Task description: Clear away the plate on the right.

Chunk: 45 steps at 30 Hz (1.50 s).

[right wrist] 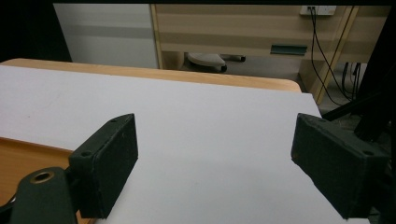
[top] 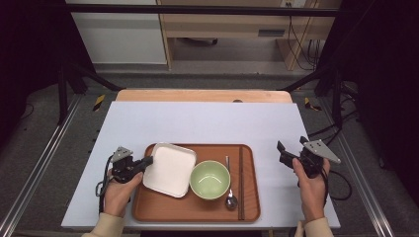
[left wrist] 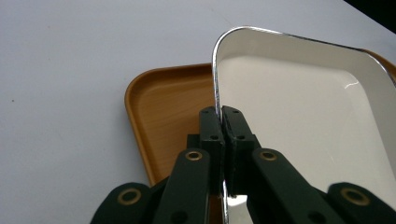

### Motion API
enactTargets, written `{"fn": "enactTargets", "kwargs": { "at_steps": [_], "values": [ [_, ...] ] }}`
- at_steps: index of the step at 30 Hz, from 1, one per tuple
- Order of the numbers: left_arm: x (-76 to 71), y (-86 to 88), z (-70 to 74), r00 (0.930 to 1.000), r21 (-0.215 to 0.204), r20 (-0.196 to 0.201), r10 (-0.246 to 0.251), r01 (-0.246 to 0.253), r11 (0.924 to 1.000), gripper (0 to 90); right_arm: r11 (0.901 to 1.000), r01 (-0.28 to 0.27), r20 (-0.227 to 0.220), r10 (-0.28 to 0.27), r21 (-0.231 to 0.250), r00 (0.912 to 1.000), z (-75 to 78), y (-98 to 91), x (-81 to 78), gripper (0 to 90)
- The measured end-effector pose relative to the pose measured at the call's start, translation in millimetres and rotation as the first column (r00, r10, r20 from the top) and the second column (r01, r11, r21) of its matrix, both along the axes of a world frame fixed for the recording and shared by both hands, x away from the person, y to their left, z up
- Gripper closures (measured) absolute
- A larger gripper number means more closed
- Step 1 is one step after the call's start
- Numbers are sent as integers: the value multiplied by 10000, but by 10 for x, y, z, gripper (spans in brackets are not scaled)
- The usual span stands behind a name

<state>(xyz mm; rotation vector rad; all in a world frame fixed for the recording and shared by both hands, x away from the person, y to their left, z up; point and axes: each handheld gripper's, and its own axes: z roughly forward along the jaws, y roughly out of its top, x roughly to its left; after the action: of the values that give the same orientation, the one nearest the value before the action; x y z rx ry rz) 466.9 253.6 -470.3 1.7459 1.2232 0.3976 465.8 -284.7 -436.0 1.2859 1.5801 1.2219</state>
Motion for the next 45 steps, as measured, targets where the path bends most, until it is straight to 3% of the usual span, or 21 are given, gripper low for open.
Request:
{"fn": "enactTargets", "kwargs": {
  "at_steps": [18,29,45],
  "values": [
    [47,-68,-77,9969,394,-717,-324,353,9986,873,9999,-59,-233,62,119,9997,-15,8,16,144],
    [44,-95,-80,9973,734,-557,-481,521,9959,866,9999,-78,-212,81,149,9997,-14,2,16,143],
    [35,-107,-91,9979,878,-436,-479,515,9948,853,9998,-108,-275,113,195,9996,-15,7,16,142]
  ]
}}
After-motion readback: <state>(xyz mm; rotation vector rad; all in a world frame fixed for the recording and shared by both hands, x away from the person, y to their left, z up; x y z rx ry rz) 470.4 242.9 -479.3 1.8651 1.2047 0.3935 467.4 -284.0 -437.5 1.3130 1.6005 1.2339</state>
